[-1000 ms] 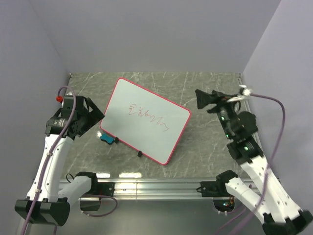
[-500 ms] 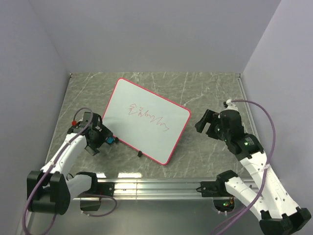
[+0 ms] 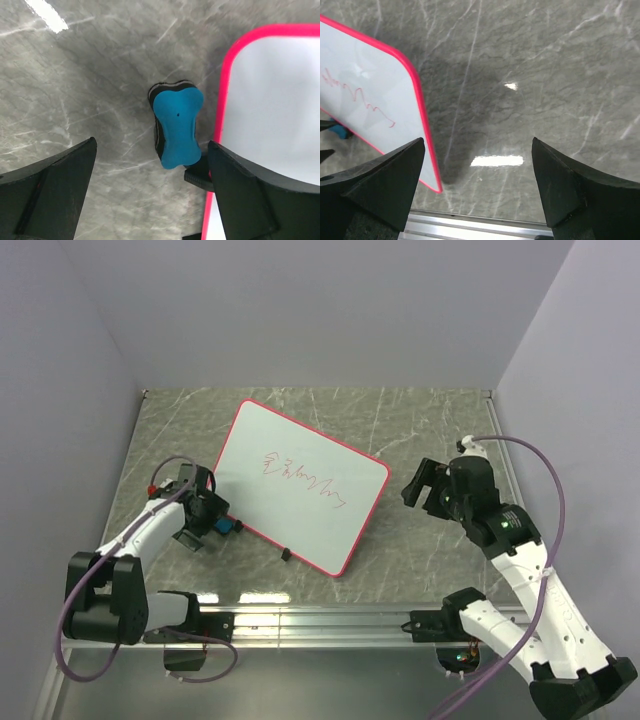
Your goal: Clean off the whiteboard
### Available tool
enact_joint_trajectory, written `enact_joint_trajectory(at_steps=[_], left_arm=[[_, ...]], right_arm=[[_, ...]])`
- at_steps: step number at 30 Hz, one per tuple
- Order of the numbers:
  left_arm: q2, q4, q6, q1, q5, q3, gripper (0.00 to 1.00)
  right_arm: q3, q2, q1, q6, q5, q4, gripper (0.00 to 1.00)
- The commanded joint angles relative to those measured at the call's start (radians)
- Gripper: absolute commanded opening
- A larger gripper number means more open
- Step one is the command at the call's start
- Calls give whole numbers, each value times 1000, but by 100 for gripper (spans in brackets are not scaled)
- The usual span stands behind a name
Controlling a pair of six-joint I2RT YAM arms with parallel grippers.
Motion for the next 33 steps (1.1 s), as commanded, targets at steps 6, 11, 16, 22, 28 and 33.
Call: enact_joint_trajectory(at_steps=[6, 11, 16, 22, 28, 33], left_arm=[[52, 79, -31, -4, -46, -21, 98], [166, 93, -21, -13, -66, -4, 97], [223, 119, -24, -23, -56, 8, 94], [191, 71, -19, -27, -34, 27, 64], [152, 56, 24, -27, 9, 8, 39], [87, -1, 42, -27, 18, 40, 1]], right_arm=[[-5, -62, -3, -21, -7, 0, 94], [12, -50, -4, -33, 9, 6, 94], [36, -35, -3, -45, 9, 6, 94], [26, -19, -3, -39, 3, 22, 93], [-1, -24, -4, -36, 9, 37, 93], [-13, -27, -4, -47, 14, 55, 93]])
